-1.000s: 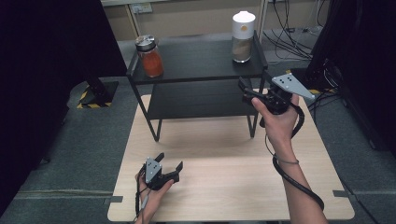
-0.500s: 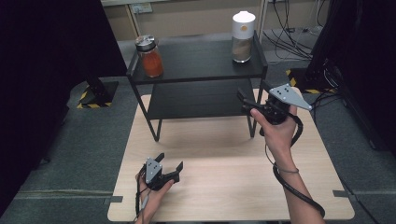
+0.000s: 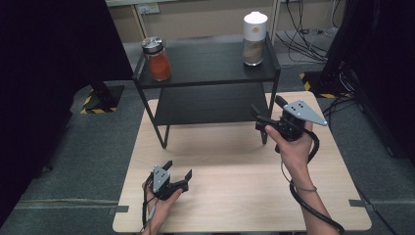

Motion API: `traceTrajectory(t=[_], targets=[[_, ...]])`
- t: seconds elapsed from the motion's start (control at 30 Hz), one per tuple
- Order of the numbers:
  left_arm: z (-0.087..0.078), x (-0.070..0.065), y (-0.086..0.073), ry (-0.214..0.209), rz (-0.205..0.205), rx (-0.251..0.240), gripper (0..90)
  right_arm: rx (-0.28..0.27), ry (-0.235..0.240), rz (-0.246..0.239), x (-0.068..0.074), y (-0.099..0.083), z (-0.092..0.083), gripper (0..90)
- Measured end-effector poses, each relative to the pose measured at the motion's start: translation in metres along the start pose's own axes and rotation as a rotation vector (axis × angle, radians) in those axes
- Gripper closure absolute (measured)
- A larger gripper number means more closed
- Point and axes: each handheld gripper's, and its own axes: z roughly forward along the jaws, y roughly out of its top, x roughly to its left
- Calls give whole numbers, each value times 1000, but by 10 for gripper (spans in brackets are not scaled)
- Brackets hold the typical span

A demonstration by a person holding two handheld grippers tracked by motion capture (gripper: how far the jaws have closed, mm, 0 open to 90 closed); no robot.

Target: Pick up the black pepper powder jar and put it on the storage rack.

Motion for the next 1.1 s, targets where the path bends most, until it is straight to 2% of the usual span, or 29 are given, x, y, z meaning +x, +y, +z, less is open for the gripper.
traceTrajectory(t=[0.2, 0.37, 0.47, 0.7, 1.1], targets=[[0, 0, 0, 0, -1, -2, 129, 2, -1, -3, 0, -6, -3, 127], [0, 0, 0, -1, 0, 0, 129, 21, -4, -50, 2, -10, -6, 127], [0, 0, 0, -2, 0, -1, 129, 31, -3, -63, 2, -15, -8, 126], [0, -1, 0, -2, 2, 0, 129, 78, 8, -58, 1, -29, -10, 127], [0, -2, 0, -3, 4, 2, 129, 108, 7, -46, 0, -52, -14, 125]])
